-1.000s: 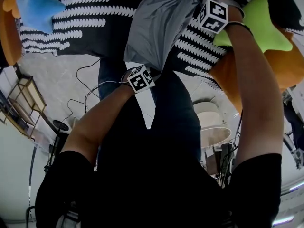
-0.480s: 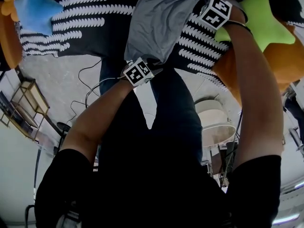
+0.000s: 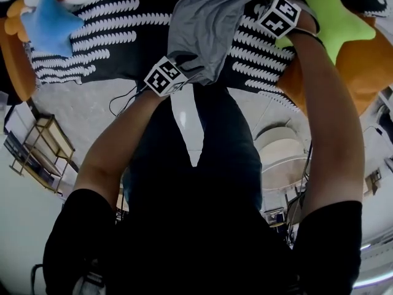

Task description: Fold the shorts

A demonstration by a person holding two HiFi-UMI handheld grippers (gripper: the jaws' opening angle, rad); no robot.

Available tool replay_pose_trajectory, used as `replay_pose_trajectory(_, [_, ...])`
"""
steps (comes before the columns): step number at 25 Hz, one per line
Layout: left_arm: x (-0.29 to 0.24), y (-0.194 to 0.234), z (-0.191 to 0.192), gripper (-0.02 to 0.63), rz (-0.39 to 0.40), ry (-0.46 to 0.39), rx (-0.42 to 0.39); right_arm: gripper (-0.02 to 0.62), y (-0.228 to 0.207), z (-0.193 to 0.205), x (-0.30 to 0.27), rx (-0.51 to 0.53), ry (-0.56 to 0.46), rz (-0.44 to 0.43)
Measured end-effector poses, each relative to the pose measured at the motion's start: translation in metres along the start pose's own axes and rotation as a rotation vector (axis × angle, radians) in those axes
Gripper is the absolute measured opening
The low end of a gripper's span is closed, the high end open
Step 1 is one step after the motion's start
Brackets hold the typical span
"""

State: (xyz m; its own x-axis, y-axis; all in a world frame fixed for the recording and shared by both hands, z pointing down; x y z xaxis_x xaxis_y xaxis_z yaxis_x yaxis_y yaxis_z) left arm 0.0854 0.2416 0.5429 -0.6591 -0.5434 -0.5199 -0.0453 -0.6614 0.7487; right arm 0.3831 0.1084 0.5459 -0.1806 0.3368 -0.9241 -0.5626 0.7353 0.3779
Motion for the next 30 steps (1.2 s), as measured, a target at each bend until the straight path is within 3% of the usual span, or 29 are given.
replay_pose_trajectory(7, [0.034,0.052,-0.059,0.190,-0.088,-0.040,-0.077,0.123,-0.003,-0.007,0.007,-0.372,-0.103,-0.076])
replay_pose_trajectory(17, [0.057,0.131,-0.156,0.206,-0.254,-0.087,-0.154,0.124,0.004,-0.019,-0.008,-0.469,-0.117,-0.087])
replay_pose_trajectory(20, [0.053,0.158,-0.181,0.221,-0.294,-0.066,-0.174,0.129,0.009,-0.024,-0.017,-0.501,-0.079,-0.072])
replay_pose_trajectory(26, [0.036,0.182,-0.222,0.235,-0.296,0.010,-0.312,0.137,-0.007,-0.020,-0.025,-0.780,-0.070,-0.028])
replay_pose_trajectory(30, [0.013,0.186,-0.241,0.235,-0.243,0.128,-0.469,0.137,0.012,-0.005,-0.039,-0.979,0.007,-0.128])
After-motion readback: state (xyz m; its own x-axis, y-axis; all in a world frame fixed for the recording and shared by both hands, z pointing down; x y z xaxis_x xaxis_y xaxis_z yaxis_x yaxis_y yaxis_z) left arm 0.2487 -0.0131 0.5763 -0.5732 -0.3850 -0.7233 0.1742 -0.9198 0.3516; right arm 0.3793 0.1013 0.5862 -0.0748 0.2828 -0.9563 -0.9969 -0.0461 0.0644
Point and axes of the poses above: the fingertips, and each gripper's own axes: x backward along the fingers, y to its left, z out of its underside, the point moved 5 cm from there along x, backward along the fingers, and after that the axes turned 11 degrees about z, right-handed, at the moved point
